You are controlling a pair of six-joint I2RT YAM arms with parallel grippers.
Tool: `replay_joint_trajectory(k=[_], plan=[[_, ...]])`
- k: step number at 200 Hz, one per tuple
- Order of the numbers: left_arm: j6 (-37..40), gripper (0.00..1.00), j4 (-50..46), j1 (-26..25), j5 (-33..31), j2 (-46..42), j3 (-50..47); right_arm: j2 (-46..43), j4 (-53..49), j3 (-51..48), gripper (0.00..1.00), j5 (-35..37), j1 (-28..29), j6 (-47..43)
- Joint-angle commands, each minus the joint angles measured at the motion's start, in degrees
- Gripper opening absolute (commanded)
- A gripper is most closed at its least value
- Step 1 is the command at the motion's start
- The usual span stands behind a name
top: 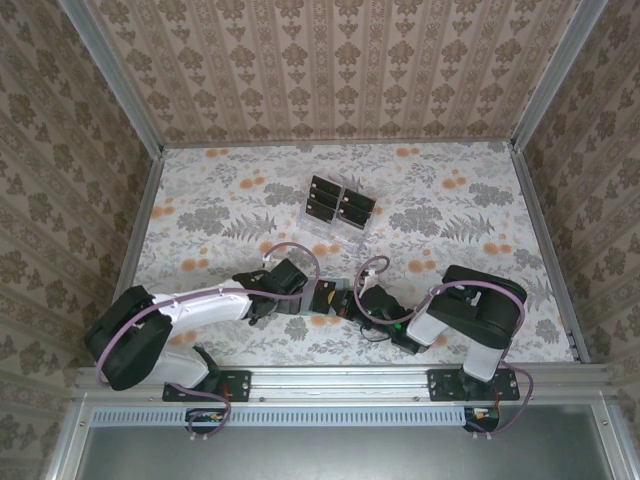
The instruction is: Put the credit cards into the card holder
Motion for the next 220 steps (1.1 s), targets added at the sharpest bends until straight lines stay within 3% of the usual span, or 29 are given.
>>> replay_joint_trajectory(k=[1,130,220], plan=[[-0.63,1.00,-1.75,-0.29,-0.61,0.18,-1.56,2.05,-0.58,0.23,0.00,-2.01,0.35,0.67],[-0.54,1.00,-1.73,-0.39,-0.70,0.13,-1.48,6.07,-2.92,3.73,0.00,-10.41,-3.11,1.39],[-0.61,1.00,-1.22,-0.39,-0.35,0.07,-1.74,7.27,-12.44,9.84,0.00,-15.57,-4.29,-0.75]])
